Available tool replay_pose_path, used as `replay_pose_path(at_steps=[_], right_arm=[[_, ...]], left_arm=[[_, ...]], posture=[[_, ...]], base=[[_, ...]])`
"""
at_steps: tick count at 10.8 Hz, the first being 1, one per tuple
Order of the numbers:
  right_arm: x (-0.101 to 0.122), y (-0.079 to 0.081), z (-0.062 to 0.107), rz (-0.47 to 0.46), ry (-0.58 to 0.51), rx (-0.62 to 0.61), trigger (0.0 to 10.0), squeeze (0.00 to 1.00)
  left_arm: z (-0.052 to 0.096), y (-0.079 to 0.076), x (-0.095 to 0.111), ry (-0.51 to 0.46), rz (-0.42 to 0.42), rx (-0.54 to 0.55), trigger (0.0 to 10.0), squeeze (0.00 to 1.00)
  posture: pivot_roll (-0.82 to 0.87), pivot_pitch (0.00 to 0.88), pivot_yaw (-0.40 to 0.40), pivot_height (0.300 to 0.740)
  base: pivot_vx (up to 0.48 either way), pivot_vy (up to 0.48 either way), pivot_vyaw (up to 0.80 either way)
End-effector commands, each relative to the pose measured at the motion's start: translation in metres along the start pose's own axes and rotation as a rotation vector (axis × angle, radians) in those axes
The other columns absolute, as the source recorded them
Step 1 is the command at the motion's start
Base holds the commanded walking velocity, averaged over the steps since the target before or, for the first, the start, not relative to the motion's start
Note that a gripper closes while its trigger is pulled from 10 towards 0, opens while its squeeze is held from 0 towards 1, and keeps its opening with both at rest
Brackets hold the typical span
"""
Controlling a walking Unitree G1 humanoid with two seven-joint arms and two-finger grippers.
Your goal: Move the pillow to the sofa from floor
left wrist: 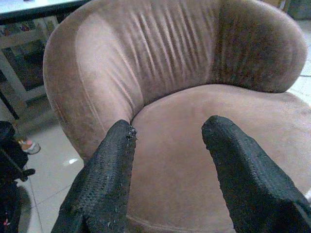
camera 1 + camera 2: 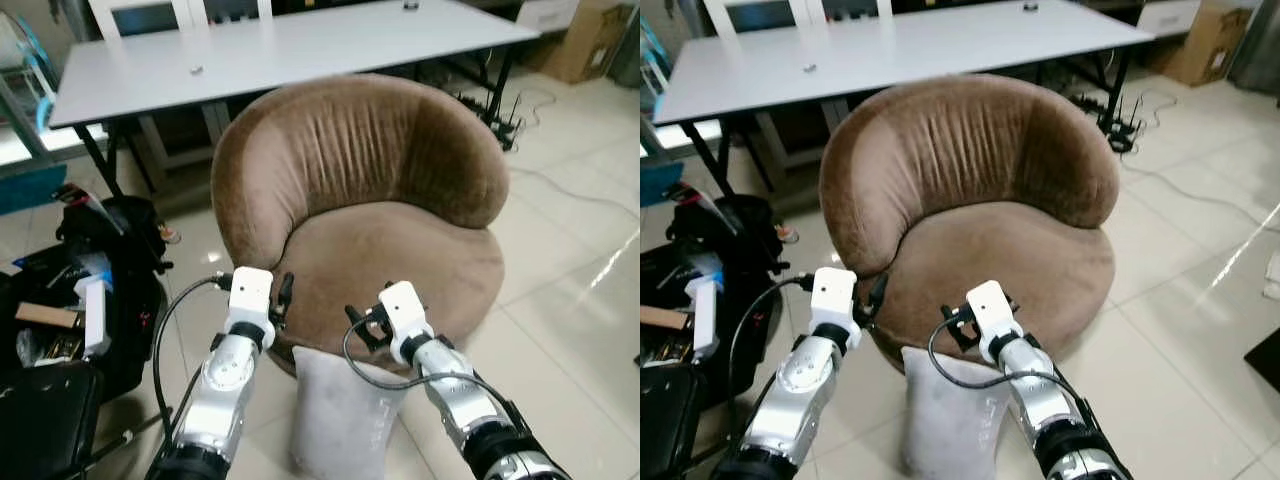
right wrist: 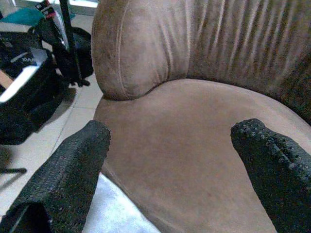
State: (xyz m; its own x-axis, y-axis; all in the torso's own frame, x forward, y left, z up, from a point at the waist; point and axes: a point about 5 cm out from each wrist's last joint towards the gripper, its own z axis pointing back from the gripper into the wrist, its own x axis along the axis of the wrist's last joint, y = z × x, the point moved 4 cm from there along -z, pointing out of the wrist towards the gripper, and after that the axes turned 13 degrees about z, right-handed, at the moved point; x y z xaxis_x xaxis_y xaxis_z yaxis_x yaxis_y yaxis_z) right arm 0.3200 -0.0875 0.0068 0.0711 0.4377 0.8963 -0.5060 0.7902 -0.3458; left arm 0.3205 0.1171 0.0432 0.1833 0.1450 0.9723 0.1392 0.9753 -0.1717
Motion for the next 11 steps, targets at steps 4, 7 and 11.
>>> replay_pose_path(at_steps=[4,7,11], right_arm=[[0.0030,-0.0007,-0.0004,0.003,-0.013,0.000,10.0,0.00],[0.0024,-0.0006,-0.0002,0.002,-0.013,-0.001,10.0,0.00],[0.0014,-0.0009,0.0000,0.000,-0.007,-0.003,10.0,0.00]], left_arm=[[0.0008,0.0017,-0.0035,0.013,-0.011,0.012,10.0,0.00],[-0.0001,0.0030,-0.0038,0.023,0.000,0.016,10.0,0.00],[-0.0008,0.0031,-0.0052,0.033,0.002,0.014,10.0,0.00]], posture=[[-0.11,0.000,0.051,0.727],[-0.11,0.000,0.054,0.727],[-0.11,0.000,0.056,0.727]], base=[[0.000,0.000,0.00],[0.425,0.000,0.00],[0.480,0.000,0.00]])
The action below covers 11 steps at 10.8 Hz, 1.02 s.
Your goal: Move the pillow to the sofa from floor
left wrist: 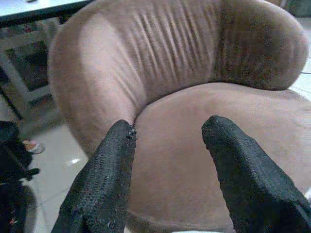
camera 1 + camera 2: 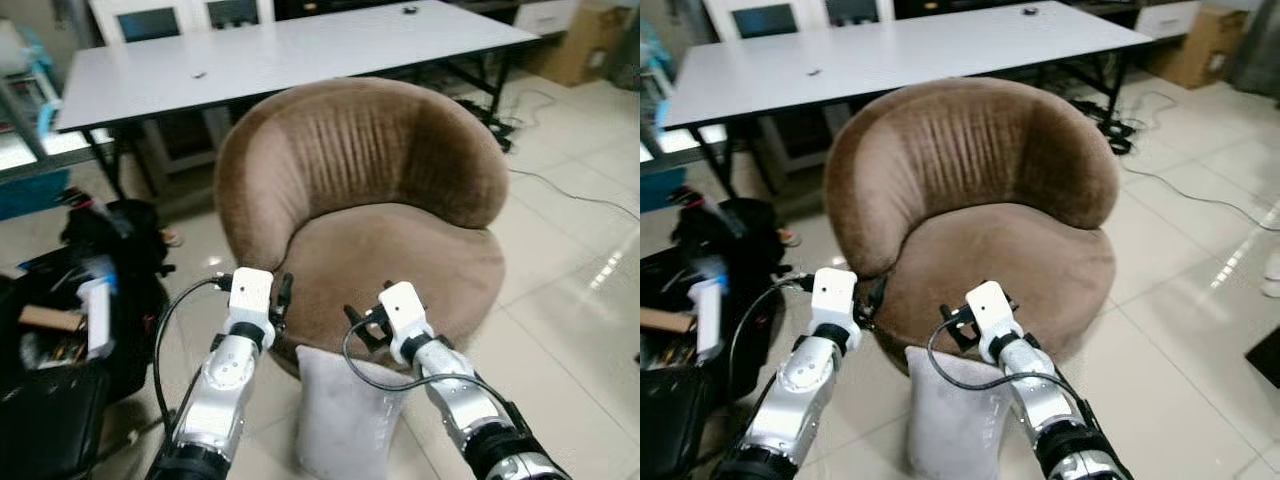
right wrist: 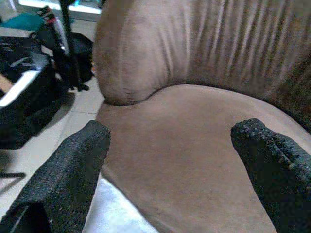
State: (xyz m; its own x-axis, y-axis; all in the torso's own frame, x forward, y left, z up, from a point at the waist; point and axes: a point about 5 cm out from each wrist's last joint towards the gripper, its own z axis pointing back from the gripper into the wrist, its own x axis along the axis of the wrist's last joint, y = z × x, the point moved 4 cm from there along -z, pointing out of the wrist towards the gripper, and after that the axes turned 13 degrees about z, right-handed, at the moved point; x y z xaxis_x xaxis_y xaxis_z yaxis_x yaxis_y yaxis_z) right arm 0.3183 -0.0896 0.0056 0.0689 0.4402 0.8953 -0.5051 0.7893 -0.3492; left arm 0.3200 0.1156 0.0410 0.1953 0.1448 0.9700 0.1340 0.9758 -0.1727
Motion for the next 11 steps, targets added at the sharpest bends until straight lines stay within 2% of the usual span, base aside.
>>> replay_pose_path(at_steps=[1,6,11], right_arm=[[0.0028,-0.0006,-0.0019,-0.004,-0.003,-0.001,10.0,0.00],[0.0020,-0.0002,-0.0022,-0.002,0.002,0.005,10.0,0.00],[0.0027,-0.0002,-0.0024,0.003,-0.002,0.005,10.0,0.00]], left_arm=[[-0.0009,0.0046,-0.0032,0.024,-0.008,0.012,10.0,0.00],[-0.0006,0.0039,-0.0049,0.028,-0.033,0.017,10.0,0.00],[-0.0012,0.0027,-0.0024,0.015,-0.009,0.002,10.0,0.00]], posture=[[-0.11,0.000,0.056,0.727],[-0.11,0.000,0.054,0.727],[-0.11,0.000,0.057,0.727]], base=[[0.000,0.000,0.00],[0.000,0.000,0.00],[0.000,0.000,0.00]])
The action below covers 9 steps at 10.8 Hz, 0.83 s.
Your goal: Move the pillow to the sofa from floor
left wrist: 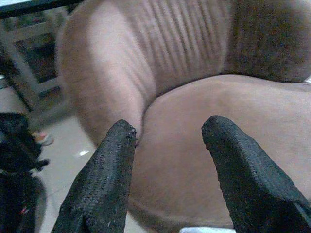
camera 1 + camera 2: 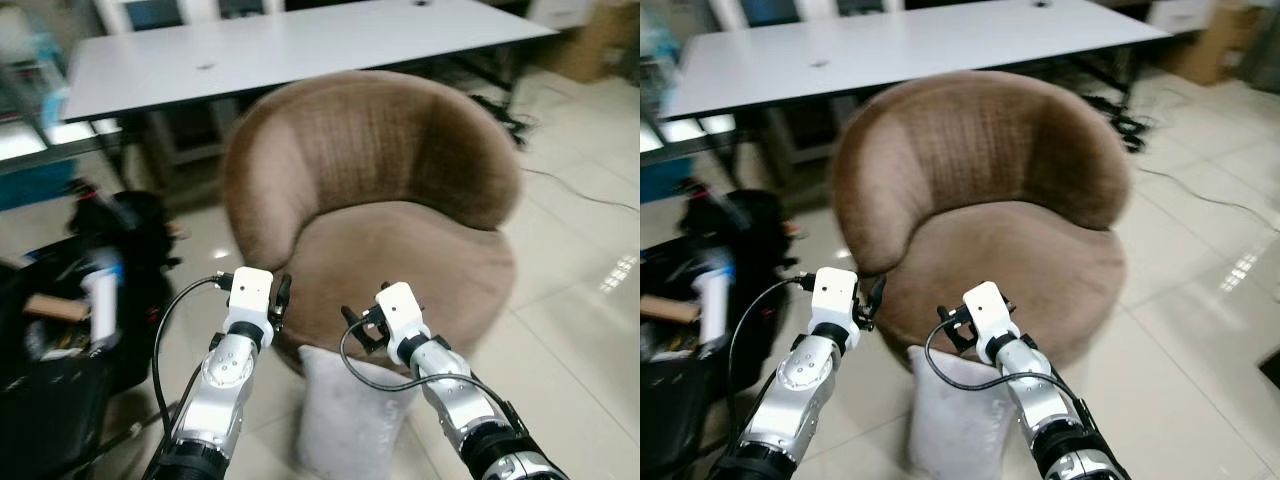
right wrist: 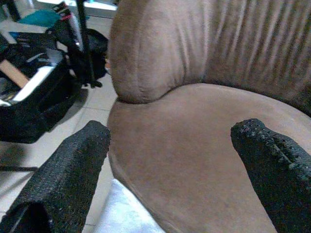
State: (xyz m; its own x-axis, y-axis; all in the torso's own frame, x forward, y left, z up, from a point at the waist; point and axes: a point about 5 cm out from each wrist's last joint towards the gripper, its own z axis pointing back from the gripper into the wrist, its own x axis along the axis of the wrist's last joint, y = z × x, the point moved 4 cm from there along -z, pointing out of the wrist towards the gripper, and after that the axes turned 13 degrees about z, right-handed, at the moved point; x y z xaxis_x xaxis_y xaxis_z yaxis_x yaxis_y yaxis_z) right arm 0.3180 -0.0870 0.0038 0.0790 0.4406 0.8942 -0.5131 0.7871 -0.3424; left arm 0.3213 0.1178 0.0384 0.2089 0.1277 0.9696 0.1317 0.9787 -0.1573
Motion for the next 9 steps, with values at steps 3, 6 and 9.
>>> replay_pose_path(at_steps=[3,6,9], right_arm=[[0.0038,-0.0033,-0.0003,0.009,-0.017,-0.004,10.0,0.00],[0.0055,-0.0028,0.0001,0.010,-0.023,-0.004,10.0,0.00],[0.0080,-0.0018,0.0003,0.013,-0.038,0.003,10.0,0.00]], left_arm=[[0.0001,-0.0017,-0.0003,0.003,0.021,-0.016,10.0,0.00],[0.0008,0.0018,-0.0030,0.013,0.015,0.000,10.0,0.00],[0.0015,0.0022,-0.0043,0.017,0.010,0.005,10.0,0.00]], posture=[[-0.11,0.000,0.057,0.727],[-0.11,0.000,0.058,0.727],[-0.11,0.000,0.057,0.727]], base=[[0.406,0.247,0.00],[0.300,0.000,0.00],[0.000,0.000,0.00]])
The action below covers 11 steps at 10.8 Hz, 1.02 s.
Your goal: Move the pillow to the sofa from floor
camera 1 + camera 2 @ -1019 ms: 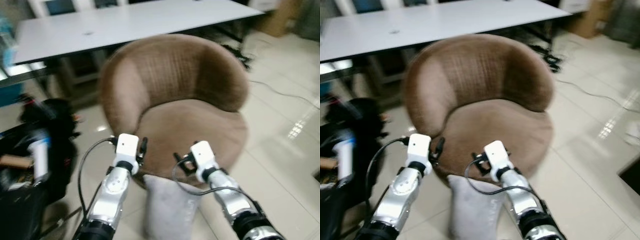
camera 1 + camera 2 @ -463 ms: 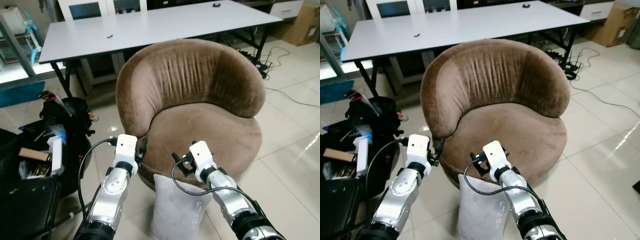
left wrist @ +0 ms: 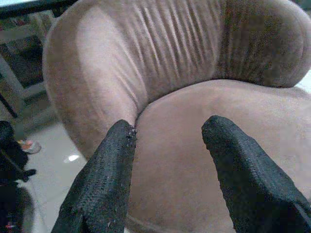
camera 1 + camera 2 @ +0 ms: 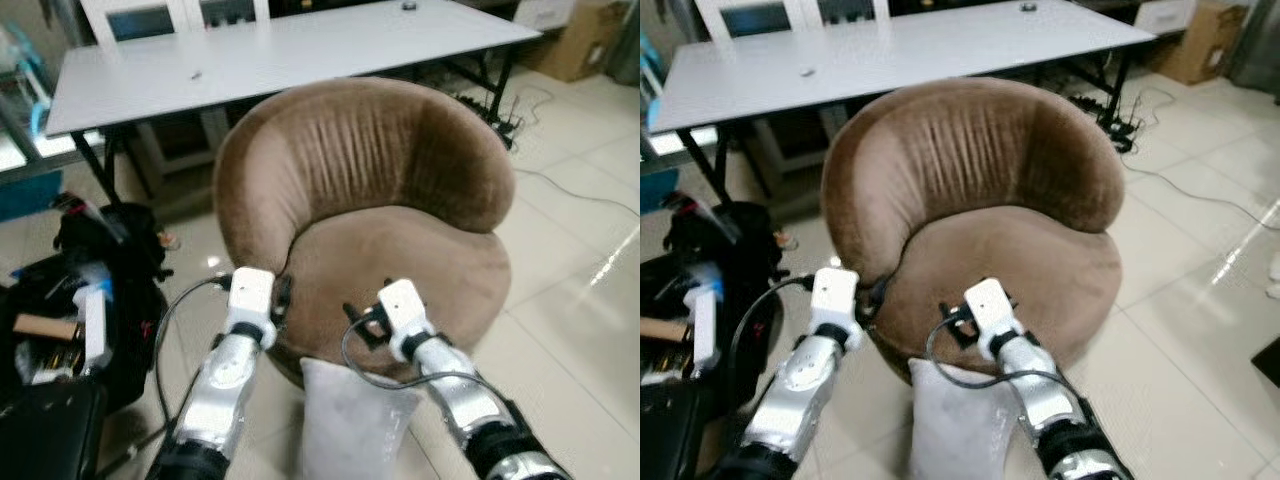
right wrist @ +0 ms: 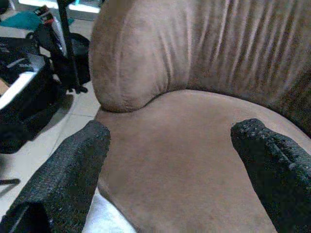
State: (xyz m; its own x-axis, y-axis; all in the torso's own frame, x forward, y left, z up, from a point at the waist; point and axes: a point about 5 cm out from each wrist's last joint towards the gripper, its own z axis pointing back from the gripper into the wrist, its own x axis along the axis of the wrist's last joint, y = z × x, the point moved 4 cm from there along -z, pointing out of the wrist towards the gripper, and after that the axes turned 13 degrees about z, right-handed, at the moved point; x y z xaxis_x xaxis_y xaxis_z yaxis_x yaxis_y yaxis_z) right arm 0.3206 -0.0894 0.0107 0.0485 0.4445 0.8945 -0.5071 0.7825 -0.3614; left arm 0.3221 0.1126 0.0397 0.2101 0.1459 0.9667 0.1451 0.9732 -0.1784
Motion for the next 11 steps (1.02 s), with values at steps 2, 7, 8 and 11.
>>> replay_pose_path(at_steps=[2,7,8,11], right_arm=[[0.0064,0.0046,-0.0005,0.001,-0.033,0.020,10.0,0.00],[0.0045,0.0072,0.0012,0.009,-0.022,0.038,10.0,0.00],[0.0034,0.0084,0.0012,0.009,-0.016,0.042,10.0,0.00],[0.0014,0.0096,0.0018,0.008,-0.010,0.047,10.0,0.00]], left_arm=[[0.0035,0.0075,-0.0051,0.017,-0.006,0.025,10.0,0.00],[0.0036,0.0082,-0.0049,0.016,-0.010,0.031,10.0,0.00],[0.0035,0.0085,-0.0049,0.016,-0.011,0.033,10.0,0.00],[0.0035,0.0088,-0.0056,0.020,-0.013,0.035,10.0,0.00]], posture=[[-0.11,0.000,0.056,0.727],[-0.11,0.000,0.056,0.727],[-0.11,0.000,0.057,0.722],[-0.11,0.000,0.057,0.702]], base=[[0.000,0.000,0.00],[0.000,0.000,0.00],[0.000,0.000,0.00],[0.000,0.000,0.00]])
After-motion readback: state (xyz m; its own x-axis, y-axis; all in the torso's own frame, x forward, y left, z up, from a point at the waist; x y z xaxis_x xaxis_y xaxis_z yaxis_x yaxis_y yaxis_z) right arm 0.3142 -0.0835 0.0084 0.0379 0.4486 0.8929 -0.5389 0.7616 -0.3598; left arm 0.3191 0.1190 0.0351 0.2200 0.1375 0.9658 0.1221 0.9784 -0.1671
